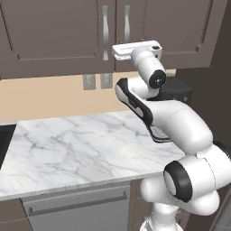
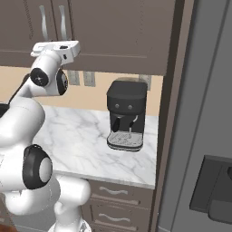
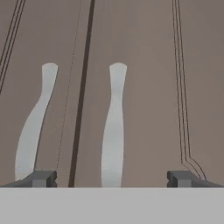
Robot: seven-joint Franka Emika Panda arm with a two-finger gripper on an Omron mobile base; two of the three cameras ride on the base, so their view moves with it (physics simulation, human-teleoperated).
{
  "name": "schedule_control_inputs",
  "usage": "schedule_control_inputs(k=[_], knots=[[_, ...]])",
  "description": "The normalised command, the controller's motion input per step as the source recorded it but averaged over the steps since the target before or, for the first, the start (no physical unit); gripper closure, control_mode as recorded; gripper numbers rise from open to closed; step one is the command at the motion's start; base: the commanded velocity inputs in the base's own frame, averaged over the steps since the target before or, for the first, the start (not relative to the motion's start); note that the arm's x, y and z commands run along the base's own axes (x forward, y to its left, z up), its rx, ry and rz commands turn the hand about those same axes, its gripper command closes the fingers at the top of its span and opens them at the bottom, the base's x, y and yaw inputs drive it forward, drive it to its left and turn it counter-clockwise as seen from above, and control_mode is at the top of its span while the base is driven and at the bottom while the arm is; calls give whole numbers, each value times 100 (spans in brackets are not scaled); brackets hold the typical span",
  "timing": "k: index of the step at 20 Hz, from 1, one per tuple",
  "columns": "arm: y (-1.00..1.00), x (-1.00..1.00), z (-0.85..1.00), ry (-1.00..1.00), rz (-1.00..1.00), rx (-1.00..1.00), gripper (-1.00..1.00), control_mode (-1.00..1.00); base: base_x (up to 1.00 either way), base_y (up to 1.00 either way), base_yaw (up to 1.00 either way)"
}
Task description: Open the cabinet, pick the kettle from the cabinet, and place it in the sink.
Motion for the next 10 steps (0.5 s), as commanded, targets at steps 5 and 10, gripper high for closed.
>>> schedule_control_inputs(k=[5, 10], knots=[[6, 35, 0, 0, 0, 0, -100, -100, 0, 0, 0], [8, 35, 0, 0, 0, 0, -100, -100, 0, 0, 0]])
